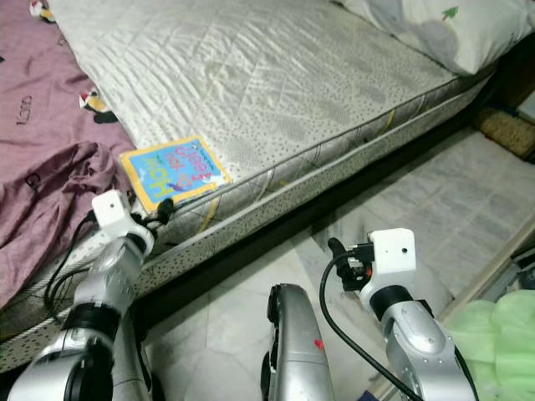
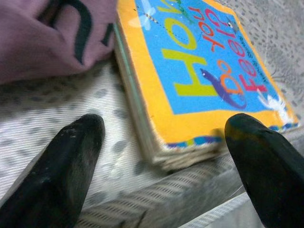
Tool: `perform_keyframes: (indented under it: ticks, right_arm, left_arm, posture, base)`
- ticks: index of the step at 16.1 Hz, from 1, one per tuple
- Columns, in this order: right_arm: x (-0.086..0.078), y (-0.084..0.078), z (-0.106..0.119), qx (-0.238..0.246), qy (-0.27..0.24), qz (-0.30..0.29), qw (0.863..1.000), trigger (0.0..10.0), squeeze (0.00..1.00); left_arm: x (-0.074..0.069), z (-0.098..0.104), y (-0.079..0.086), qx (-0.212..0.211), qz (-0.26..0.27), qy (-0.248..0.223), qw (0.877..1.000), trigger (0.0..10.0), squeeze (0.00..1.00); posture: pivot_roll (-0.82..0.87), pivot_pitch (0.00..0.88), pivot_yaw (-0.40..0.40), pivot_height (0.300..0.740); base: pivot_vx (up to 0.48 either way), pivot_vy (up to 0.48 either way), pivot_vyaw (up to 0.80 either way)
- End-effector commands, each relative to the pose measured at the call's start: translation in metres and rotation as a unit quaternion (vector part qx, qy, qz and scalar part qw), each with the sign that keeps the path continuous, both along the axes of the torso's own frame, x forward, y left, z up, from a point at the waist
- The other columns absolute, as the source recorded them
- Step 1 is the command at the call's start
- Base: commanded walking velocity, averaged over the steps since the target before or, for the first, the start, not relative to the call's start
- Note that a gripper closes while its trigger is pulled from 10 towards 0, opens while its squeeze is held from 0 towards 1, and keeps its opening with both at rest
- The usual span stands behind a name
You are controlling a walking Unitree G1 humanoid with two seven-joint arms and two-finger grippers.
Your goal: Clean up the room
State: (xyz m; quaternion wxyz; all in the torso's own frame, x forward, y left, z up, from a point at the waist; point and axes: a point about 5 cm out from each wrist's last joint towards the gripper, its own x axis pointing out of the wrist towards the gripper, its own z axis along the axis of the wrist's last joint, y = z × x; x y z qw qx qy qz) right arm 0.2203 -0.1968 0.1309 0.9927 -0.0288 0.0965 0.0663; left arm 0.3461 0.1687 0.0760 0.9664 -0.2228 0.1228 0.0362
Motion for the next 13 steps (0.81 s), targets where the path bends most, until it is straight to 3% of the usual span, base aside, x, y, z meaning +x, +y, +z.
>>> perform_keyframes:
  ticks: [1,6,7,13]
  right_arm:
    - [-0.003,-0.01,0.003,-0.014,0.003,-0.013,1.0,10.0,0.0]
    - [0.0,-0.008,0.004,-0.014,0.004,-0.014,1.0,10.0,0.0]
    - [0.001,-0.008,0.005,-0.018,0.001,-0.015,1.0,10.0,0.0]
    - [0.004,-0.009,0.007,-0.024,-0.004,-0.017,1.0,10.0,0.0]
  left_arm:
    - [-0.001,-0.007,-0.004,-0.018,-0.005,0.011,1.0,10.0,0.0]
    - [0.006,-0.003,0.001,-0.11,0.011,-0.005,0.994,10.0,0.0]
    - [0.008,-0.006,0.003,-0.163,0.005,0.003,0.987,0.0,0.0]
    - [0.011,-0.006,0.003,-0.19,-0.017,0.021,0.981,0.0,0.0]
  posture:
    - [-0.28,0.235,-0.101,0.518]
    - [-0.29,0.232,-0.103,0.518]
    - [-0.3,0.229,-0.106,0.518]
    - [-0.31,0.222,-0.104,0.518]
  base:
    - [0.0,0.0,0.0]
    - [0.0,0.0,0.0]
    - [0.0,0.0,0.0]
    - [0.0,0.0,0.0]
